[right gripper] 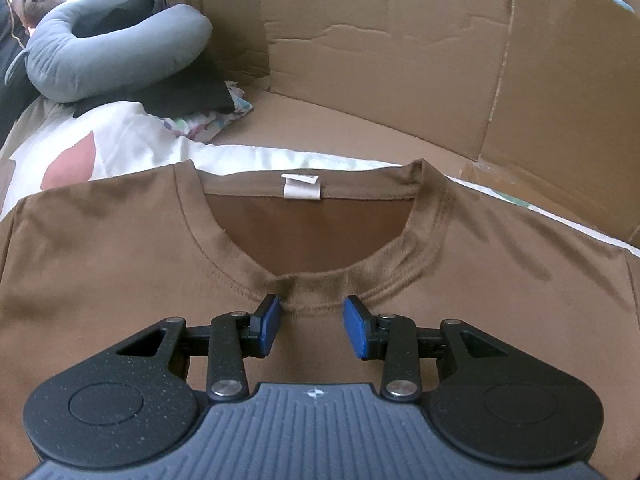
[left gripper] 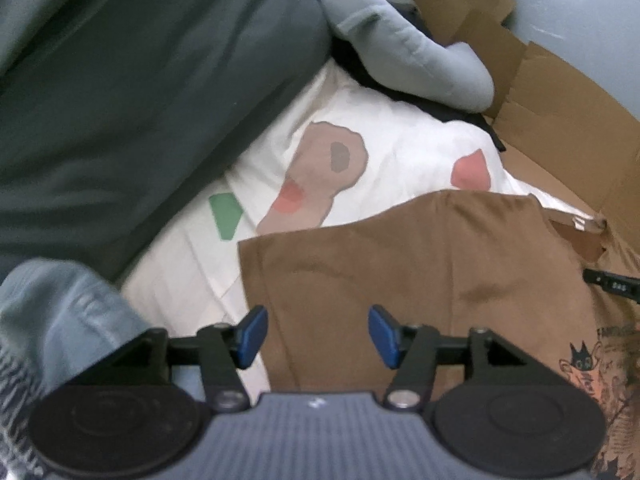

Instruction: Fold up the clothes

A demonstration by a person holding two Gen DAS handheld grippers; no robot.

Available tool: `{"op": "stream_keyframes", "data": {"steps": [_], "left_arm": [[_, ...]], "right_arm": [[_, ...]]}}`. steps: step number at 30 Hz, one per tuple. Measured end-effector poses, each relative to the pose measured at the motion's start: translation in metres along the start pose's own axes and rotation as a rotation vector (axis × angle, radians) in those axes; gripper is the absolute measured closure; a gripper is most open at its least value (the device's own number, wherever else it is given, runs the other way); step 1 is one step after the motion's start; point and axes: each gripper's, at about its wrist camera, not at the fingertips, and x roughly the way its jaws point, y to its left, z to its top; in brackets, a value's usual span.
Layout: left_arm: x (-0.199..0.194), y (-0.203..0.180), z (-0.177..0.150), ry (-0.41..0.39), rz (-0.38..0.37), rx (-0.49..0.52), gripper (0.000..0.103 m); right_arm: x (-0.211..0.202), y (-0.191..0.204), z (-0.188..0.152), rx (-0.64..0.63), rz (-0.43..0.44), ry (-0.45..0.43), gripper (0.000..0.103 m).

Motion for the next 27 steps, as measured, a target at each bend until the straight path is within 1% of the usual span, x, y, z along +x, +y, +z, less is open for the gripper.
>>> {"op": "stream_keyframes", "data": {"steps": [2,5,7,10,12,16,19,22,24,26,27], "left_arm": [[-0.006,-0.001,0.001,-0.009,0.005,-0.004,0.044],[-0.014,-0.008,0.005,-0.038,-0.006,-0.001,0.042],[-0.018,-0.014,0.008,-0.051,-0.02,-0.008,0.039],[-0.027,-0.026,0.01,-0.059,-0.037,0.017,0.039],[-0.034,-0.034,0.011,-0.064,-0.042,0.028,0.038],[-0.05,-0.051,0.013,-0.045,-0.048,0.057,0.038],[-0.071,-0.062,0.022,-0.042,-0.052,0.086,0.038],[-0.094,-0.073,0.033,-0.036,-0.05,0.103,0.038],[-0.11,-0.079,0.04,-0.031,-0.051,0.102,0.038],[-0.129,-0.087,0.049,-0.04,-0.027,0.118,0.036],[-0.139,-0.091,0.053,-0.046,-0.014,0.126,0.034]], "right_arm": [[0.002,0.002,0.001,-0.021,0.003,-0.013,0.058],[0.006,0.003,0.005,-0.05,0.012,-0.017,0.058],[0.008,0.001,0.009,-0.057,0.024,-0.004,0.057],[0.009,-0.001,0.017,-0.078,0.045,0.019,0.056],[0.003,-0.004,0.023,-0.08,0.057,0.033,0.057],[-0.03,-0.013,0.04,-0.083,0.078,0.024,0.056],[-0.061,-0.025,0.055,-0.109,0.107,0.011,0.056],[-0.097,-0.04,0.069,-0.137,0.113,-0.007,0.056],[-0.123,-0.052,0.078,-0.144,0.105,-0.02,0.056],[-0.149,-0.066,0.088,-0.149,0.087,-0.032,0.056],[-0.163,-0.073,0.092,-0.147,0.079,-0.034,0.056]]}}
